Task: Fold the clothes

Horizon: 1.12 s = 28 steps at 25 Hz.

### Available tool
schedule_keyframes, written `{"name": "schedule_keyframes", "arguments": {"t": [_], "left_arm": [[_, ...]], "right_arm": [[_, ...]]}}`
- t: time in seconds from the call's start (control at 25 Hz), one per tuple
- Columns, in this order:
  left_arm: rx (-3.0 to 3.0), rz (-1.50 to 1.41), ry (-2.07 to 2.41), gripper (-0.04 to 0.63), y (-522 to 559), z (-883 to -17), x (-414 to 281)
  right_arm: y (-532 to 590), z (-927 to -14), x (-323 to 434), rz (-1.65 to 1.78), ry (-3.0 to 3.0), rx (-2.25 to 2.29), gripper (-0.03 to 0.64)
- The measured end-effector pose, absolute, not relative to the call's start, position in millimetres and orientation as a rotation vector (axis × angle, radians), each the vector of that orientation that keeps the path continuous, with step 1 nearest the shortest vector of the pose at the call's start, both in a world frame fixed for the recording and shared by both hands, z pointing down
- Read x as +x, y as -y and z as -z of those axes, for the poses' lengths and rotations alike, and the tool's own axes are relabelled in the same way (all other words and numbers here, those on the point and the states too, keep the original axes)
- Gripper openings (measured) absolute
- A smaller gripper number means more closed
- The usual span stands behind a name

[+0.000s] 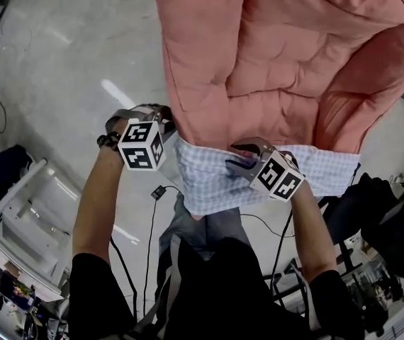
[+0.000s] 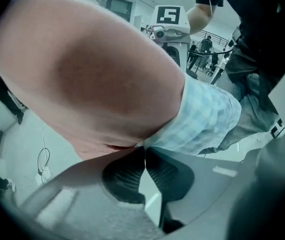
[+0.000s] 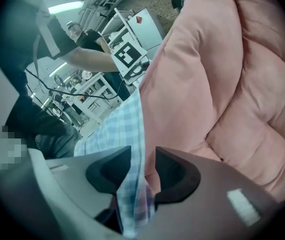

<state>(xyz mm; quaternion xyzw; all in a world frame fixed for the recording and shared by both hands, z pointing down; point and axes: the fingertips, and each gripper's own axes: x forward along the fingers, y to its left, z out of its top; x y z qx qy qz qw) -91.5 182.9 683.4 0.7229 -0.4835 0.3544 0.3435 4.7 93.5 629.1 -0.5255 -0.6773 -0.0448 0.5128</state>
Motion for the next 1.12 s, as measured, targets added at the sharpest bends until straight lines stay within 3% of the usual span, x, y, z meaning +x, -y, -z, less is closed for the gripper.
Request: {"name": "schedule_keyframes", "arguments": {"t": [0.12,0.4,0.8,1.12], "left_arm": [[1.838,-0.874,1.303,0.006,-187.6,-681.6,-92.8],[1.701,-0.899,1.43,0.006,-226.5,-668.8,-97.1],[1.441,-0.877,1.699,0.006,-266.9,-617.1,-99.6],[1.242,-0.838,1.872,0.006,-302.6,-579.4,-59.5]], "right_arm": [[-93.4,-627.1,7.8,0.074,1.603,-1.291,0.135],[-98.0,-617.0,12.4,0.131,1.618,-1.317,0.014],[-86.4,-578.4,-9.4,0.366,1.908,-1.197,0.008],[-100.7,-532.4,12.9,0.483,2.026,-1.236,0.008]]}}
